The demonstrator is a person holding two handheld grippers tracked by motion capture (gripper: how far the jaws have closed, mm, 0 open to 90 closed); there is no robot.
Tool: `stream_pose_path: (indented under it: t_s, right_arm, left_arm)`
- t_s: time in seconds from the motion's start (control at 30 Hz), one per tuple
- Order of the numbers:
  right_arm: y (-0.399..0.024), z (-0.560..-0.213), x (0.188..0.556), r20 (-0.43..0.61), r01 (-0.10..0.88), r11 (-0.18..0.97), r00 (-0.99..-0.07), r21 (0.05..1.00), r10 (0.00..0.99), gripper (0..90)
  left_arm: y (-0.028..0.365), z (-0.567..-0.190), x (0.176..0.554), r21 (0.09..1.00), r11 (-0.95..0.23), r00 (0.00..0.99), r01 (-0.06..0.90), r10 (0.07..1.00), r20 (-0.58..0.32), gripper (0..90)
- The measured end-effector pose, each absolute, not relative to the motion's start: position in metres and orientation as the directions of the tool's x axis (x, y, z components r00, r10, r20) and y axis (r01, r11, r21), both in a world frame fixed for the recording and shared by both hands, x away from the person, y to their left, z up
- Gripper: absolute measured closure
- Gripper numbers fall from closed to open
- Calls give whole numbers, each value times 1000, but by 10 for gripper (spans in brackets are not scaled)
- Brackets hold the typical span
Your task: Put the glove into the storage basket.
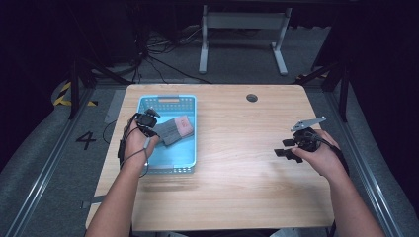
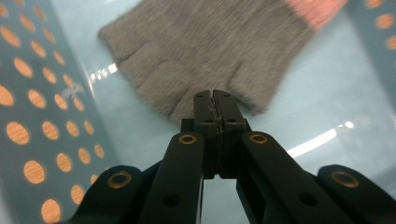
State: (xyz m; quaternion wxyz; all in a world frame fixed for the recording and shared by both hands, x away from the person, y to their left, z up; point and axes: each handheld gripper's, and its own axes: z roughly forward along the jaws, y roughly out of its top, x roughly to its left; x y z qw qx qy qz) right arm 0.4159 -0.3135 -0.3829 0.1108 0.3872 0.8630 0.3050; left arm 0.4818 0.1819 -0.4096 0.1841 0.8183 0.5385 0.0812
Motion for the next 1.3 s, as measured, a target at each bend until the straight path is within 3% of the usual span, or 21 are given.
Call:
stream_pose_path:
  t_s: [0.27,0.57,0.93,1.3]
  right_arm:
    - [-315,-383,415,43,601,513,-674,613,737,431]
    - [-319,-382,412,42,603,508,-668,616,743,431]
    - [-323,-382,410,44,605,499,-662,620,748,430]
    - [-321,-379,414,46,602,501,-667,622,744,434]
  left_arm:
    - [183,-425,494,316,-328,367,890,927,-73,899]
    - [181,-425,513,323,-324,350,889,937,-24,871]
    - [176,-423,523,388,-315,359,866,932,-44,853]
    - [176,-387,482,522,-338,440,783,894,-81,805]
